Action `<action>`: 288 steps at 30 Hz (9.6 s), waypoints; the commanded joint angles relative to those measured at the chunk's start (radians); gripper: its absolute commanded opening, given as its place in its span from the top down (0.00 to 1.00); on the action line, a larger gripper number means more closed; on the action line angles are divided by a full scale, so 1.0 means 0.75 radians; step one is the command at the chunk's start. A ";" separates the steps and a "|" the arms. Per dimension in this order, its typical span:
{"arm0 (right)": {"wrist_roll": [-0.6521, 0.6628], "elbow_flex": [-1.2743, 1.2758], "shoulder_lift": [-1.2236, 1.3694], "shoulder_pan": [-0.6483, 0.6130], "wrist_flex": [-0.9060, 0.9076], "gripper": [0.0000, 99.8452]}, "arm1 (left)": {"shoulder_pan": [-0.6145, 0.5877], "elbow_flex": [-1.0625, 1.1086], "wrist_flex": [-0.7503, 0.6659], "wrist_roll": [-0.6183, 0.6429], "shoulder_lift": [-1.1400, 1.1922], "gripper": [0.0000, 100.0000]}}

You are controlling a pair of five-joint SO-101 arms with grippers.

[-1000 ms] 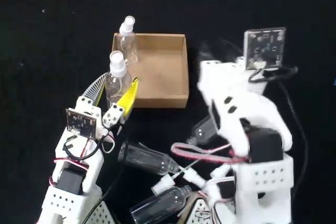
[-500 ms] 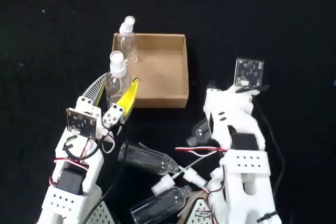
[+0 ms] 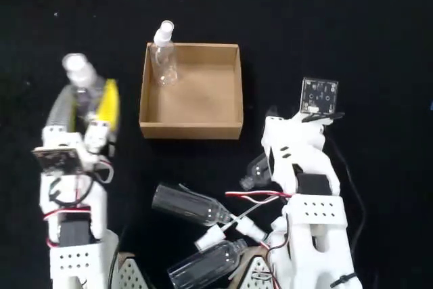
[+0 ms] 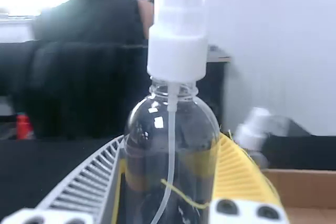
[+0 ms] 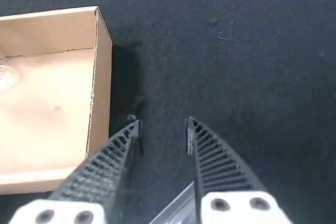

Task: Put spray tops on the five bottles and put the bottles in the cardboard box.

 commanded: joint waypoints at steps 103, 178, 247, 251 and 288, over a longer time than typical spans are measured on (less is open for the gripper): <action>0.014 -0.005 0.007 0.018 -0.049 0.88 | -0.899 -0.584 -2.338 -0.039 3.016 0.87; 0.016 -0.005 0.005 0.023 -0.049 0.88 | -0.877 -0.615 -2.353 -0.029 2.725 0.88; 0.014 0.009 0.003 0.092 -0.123 0.88 | 0.418 -0.707 -1.690 0.051 2.426 0.88; 0.014 0.009 0.003 0.092 -0.123 0.88 | 0.414 -0.770 -1.694 0.053 2.516 0.88; 0.014 0.009 0.003 0.092 -0.123 0.88 | 0.357 -0.840 -1.686 0.065 2.604 0.88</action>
